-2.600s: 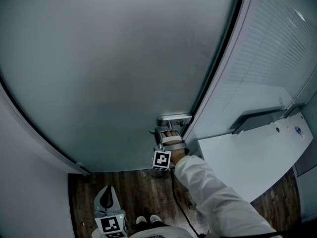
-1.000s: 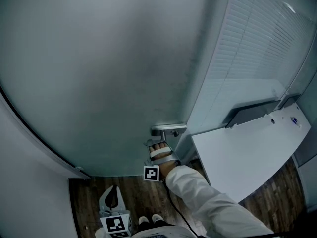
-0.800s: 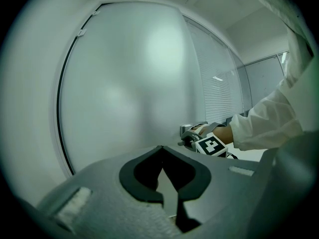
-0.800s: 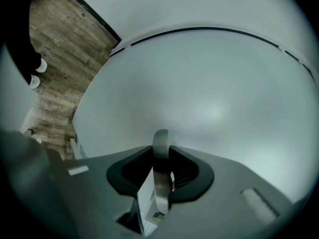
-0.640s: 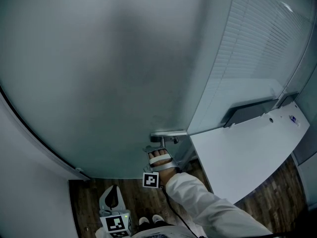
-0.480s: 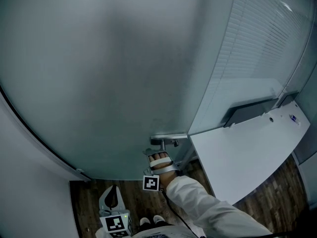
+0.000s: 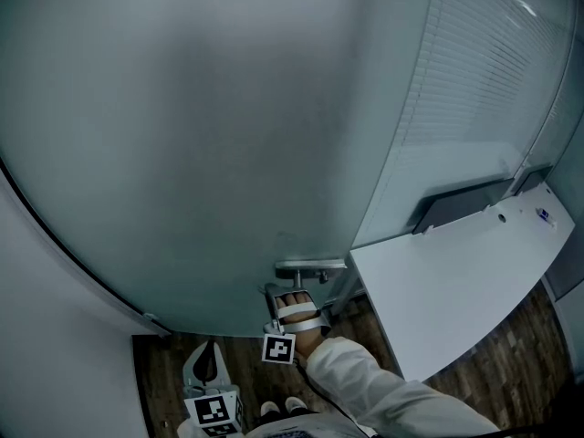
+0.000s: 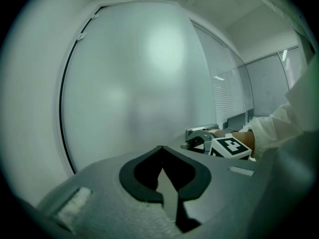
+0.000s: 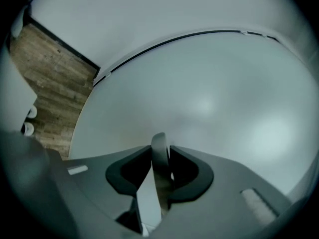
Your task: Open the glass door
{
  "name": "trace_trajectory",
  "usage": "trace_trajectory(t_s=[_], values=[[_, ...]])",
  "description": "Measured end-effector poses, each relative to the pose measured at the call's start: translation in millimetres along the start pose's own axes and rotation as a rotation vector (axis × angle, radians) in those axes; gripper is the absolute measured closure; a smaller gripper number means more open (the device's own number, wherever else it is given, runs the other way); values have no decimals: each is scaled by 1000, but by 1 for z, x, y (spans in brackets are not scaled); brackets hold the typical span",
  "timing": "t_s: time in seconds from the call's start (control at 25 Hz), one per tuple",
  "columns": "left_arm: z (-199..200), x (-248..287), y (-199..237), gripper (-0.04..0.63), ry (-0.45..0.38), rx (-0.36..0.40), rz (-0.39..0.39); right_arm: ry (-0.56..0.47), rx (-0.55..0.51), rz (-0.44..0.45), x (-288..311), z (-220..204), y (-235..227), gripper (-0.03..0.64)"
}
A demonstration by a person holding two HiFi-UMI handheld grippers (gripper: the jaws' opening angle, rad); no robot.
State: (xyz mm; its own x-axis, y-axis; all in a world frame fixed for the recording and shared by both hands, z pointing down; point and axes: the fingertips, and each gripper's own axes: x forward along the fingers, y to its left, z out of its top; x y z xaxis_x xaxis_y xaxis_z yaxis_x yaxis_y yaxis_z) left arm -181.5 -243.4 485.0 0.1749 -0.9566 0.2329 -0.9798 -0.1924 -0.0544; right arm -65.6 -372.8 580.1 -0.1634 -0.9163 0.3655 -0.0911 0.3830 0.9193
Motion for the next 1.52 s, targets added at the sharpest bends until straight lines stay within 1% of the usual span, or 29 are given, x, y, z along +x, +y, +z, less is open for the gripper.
trace_trajectory(t_s=[0.08, 0.24, 0.32, 0.36, 0.44, 0.56, 0.68, 0.8, 0.92, 1.0, 1.12, 1.2, 1.24, 1.28, 1.4, 1.52], values=[[0, -3, -3, 592, 2, 1, 6, -18, 61, -2, -9, 4, -6, 503], [2, -5, -12, 592, 8, 9, 20, -29, 128, 5, -15, 1, -4, 502], [0, -4, -18, 591, 10, 4, 21, -44, 182, 34, -16, 2, -3, 499], [-2, -3, -20, 591, 11, 4, 23, -49, 193, 46, -17, 3, -2, 497], [-3, -4, -25, 591, 10, 5, 34, -57, 182, 46, -18, 6, 0, 497], [0, -14, -36, 591, 8, 8, 56, -64, 151, 18, -25, 4, -5, 497], [-1, -23, -39, 591, 15, 12, 68, -62, 150, 11, -26, 1, -13, 495], [-18, -39, -29, 591, 41, 4, 99, -54, 165, 33, -26, 2, -3, 494], [-35, -55, -12, 592, 33, -6, 134, -52, 167, 28, -24, 8, 9, 492], [-38, -64, -5, 591, 30, -11, 149, -57, 164, 17, -20, 8, 11, 491], [-28, -78, 2, 592, 35, -20, 157, -47, 178, -1, -21, 3, -4, 485], [-29, -93, 8, 591, 40, -25, 162, -32, 210, -30, -36, 1, -13, 510], [-34, -102, 12, 591, 47, -29, 164, -29, 229, -41, -45, 1, -14, 572], [-40, -112, 16, 592, 54, -33, 167, -29, 250, -44, -54, 3, -12, 611], [-57, -142, 27, 592, 56, -46, 171, -39, 337, -18, -82, 11, 6, 611], [-63, -167, 31, 592, 40, -48, 164, -66, 470, 18, -116, 19, 20, 611]])
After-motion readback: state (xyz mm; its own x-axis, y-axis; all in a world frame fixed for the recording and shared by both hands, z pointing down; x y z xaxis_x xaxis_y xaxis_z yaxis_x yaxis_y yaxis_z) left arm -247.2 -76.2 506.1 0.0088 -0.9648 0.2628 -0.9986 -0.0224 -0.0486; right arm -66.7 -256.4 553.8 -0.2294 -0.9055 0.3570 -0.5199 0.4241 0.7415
